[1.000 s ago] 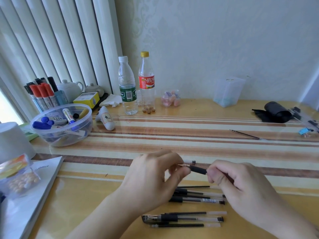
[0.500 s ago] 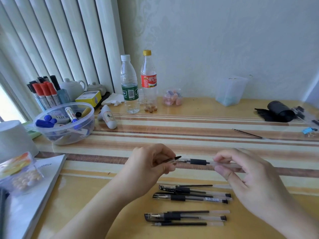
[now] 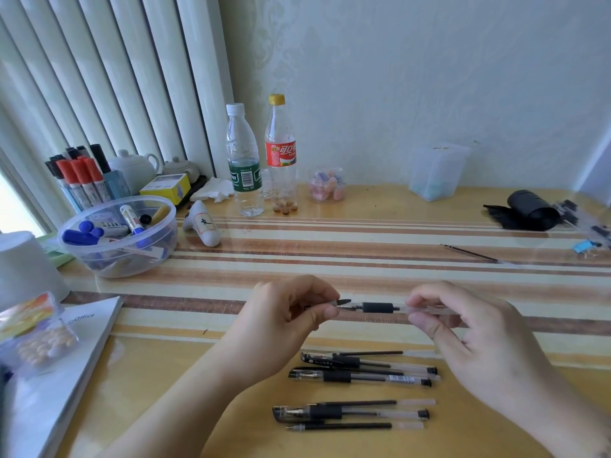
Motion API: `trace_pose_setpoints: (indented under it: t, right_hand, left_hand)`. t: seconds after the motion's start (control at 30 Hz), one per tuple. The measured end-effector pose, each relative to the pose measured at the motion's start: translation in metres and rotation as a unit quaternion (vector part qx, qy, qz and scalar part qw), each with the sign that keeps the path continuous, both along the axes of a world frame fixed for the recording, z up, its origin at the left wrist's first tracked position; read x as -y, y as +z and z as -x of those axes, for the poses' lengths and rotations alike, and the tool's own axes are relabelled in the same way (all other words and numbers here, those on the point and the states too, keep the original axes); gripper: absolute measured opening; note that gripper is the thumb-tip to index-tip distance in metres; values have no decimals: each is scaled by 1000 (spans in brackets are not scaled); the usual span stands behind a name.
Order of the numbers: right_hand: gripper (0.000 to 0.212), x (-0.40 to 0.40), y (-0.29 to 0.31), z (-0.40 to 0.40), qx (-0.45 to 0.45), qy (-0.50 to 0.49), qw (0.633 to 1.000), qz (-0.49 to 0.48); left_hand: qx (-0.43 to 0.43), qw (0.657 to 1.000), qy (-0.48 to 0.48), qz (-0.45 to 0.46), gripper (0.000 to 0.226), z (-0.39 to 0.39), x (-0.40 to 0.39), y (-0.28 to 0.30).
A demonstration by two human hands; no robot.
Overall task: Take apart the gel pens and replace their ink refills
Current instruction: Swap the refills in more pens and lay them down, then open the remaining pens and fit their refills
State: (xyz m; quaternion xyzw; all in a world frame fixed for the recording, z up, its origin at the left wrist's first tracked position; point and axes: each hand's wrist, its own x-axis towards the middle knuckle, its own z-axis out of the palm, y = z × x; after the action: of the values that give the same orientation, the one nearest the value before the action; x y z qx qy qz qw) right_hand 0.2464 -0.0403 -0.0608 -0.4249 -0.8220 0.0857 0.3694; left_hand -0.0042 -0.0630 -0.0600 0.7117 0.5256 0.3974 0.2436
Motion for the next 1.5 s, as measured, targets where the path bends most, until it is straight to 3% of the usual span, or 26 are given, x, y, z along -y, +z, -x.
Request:
trace_pose_setpoints:
  t: [0.53,0.8,0.9,1.0,1.1,1.3,1.5]
  right_hand:
    - [16,3,-1,4,15,19,999,-27]
    - [20,3,-9,16,-68,39,997,7]
    - [17,3,-9,19,-46,29,998,-9]
    - [22,-5,-8,15,-27,32,997,64]
    - [15,-12,-16,12,46,0,997,61]
    - [16,-16,-24,12,142,21,985,94]
    - [21,-19,-18,1,101,8,984,147]
  left_hand:
    - [-21,999,-26,-1,8,-9,4,-5]
    - [-22,999,-11,-31,15,-11,2,-8]
    - [-24,999,-4,-36,15,-10,0,-8]
    - [-59,998,-15,-23,14,-13,-2,-9]
    - [-128,991,-10,-27,32,-10,-6,-14]
    - [-206,970,130,-10,24,17,-25,-26]
    - [-228,963,139,14,21,19,-28,-27]
